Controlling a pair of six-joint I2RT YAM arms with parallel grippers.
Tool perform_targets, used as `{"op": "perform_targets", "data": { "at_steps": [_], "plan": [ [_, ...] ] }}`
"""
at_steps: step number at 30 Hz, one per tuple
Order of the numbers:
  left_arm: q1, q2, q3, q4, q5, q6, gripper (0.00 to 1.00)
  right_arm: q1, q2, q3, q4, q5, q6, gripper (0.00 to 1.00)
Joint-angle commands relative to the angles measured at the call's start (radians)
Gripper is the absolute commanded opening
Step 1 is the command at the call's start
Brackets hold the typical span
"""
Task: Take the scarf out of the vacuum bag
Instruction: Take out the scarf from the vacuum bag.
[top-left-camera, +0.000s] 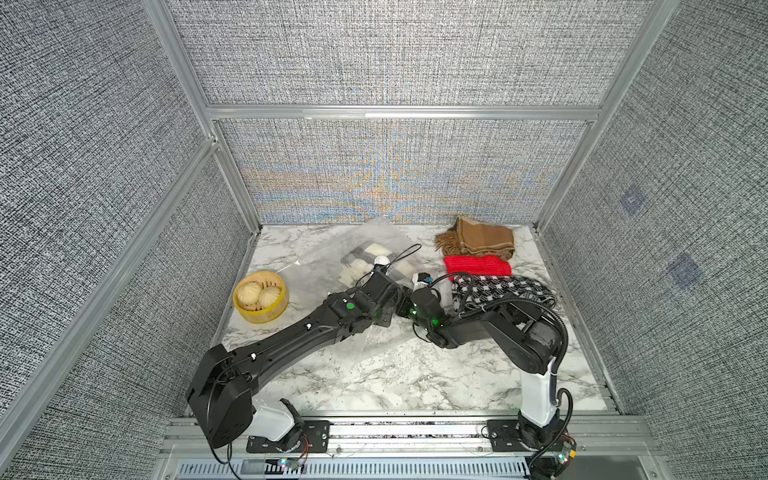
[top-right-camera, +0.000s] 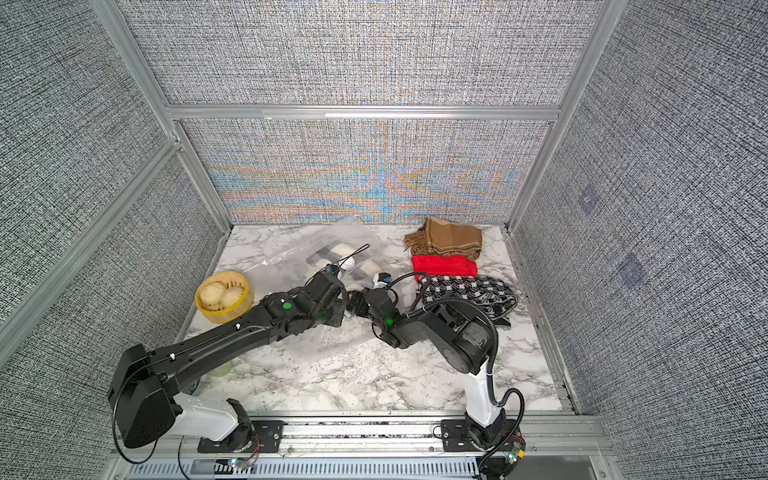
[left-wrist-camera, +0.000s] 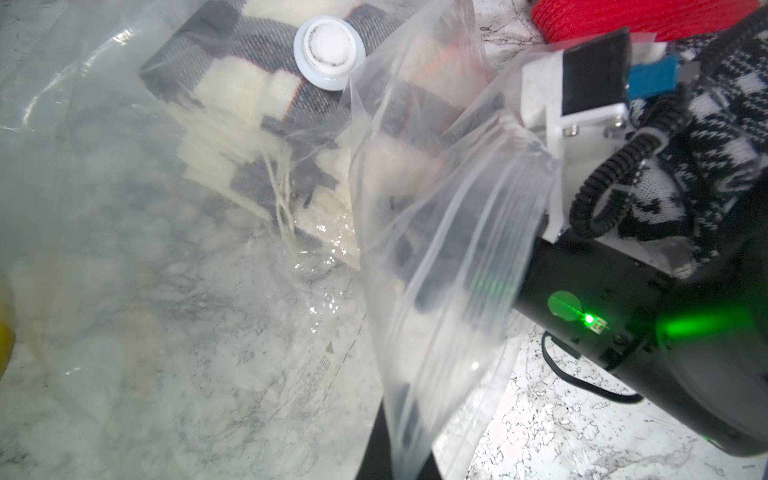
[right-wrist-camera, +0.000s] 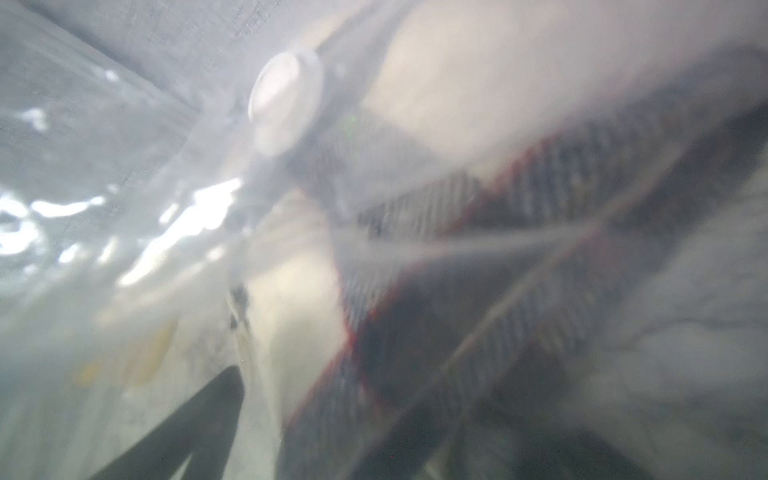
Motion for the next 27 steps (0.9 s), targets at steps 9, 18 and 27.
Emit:
{"op": "perform_targets", "data": {
  "at_steps": [9, 18, 27],
  "plan": [
    [0.000, -0.006, 0.003, 0.014, -0.001, 0.003, 0.00, -0.007, 0.088, 0.094, -0.016, -0.017, -0.037, 0.23],
    [0.000, 0.056, 0.016, 0.000, -0.085, -0.004, 0.00, 0.052, 0.037, 0.096, -0.056, -0.036, -0.083, 0.00],
    [0.005, 0.084, 0.020, -0.006, -0.137, -0.010, 0.00, 0.100, -0.090, -0.053, -0.084, -0.053, -0.072, 0.00]
  ]
}}
